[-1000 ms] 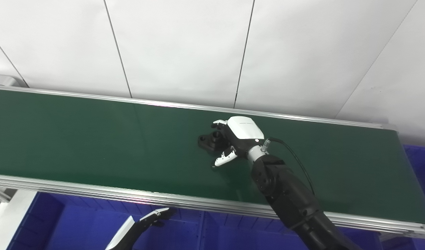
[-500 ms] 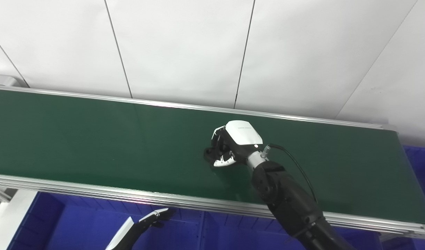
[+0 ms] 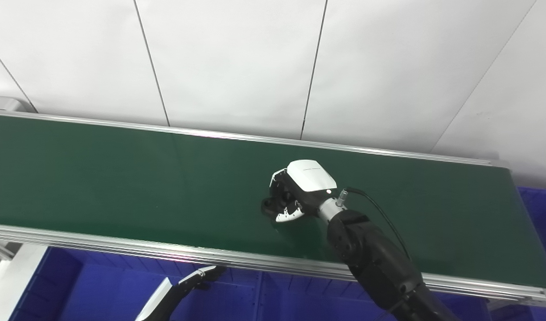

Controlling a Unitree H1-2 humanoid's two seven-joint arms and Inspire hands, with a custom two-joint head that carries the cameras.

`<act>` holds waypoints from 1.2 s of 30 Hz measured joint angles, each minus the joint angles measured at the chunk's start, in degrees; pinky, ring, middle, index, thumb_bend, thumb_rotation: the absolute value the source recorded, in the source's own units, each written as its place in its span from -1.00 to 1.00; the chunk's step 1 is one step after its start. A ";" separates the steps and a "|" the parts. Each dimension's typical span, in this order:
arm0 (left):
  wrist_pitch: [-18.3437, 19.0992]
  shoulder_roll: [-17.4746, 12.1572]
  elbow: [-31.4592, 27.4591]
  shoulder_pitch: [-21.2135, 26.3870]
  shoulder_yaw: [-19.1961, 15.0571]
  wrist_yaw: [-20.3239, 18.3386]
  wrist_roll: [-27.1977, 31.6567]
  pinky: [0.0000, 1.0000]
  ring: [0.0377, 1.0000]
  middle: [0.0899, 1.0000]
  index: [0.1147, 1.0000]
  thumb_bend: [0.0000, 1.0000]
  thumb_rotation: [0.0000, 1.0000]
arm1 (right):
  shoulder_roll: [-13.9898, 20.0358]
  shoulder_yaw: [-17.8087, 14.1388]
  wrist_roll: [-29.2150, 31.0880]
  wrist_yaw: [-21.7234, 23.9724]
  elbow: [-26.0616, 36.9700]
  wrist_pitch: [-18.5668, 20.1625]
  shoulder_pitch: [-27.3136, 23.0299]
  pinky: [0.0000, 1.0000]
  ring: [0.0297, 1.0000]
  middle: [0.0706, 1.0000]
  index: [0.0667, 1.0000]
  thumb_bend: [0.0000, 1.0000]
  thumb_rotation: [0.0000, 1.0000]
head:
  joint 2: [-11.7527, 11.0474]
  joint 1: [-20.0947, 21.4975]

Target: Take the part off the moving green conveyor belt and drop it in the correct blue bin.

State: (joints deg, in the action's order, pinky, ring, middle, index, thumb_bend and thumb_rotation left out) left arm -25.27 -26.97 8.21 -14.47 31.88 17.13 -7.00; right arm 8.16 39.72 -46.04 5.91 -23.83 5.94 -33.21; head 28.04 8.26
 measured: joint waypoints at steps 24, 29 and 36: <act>0.00 0.01 -3.22 -1.24 -1.75 -2.06 0.77 0.59 0.67 0.68 0.65 0.93 0.10 | 2.95 -10.27 0.54 14.86 34.34 5.32 15.49 -0.32 -0.20 -0.02 -0.09 0.00 -1.00 | 5.18 0.35; 0.01 -0.02 -5.20 -2.33 -2.63 -2.50 0.75 0.63 0.70 0.70 0.68 0.89 0.08 | 3.64 -12.90 0.73 16.36 40.83 5.43 19.27 -0.51 -0.24 -0.06 -0.09 0.03 -1.00 | 8.34 0.96; 0.00 -0.03 -7.92 -3.90 -3.72 -3.22 0.64 0.68 0.73 0.74 0.73 0.77 0.14 | 3.50 -15.16 2.47 17.13 48.25 5.46 28.76 -0.53 -0.25 -0.06 -0.10 0.03 -1.00 | 14.14 1.93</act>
State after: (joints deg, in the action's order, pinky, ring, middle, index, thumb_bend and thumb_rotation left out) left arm -25.26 -27.00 0.29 -18.37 28.16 13.91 -6.36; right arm 11.66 24.56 -43.57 23.04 24.42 11.39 -4.45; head 42.18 10.19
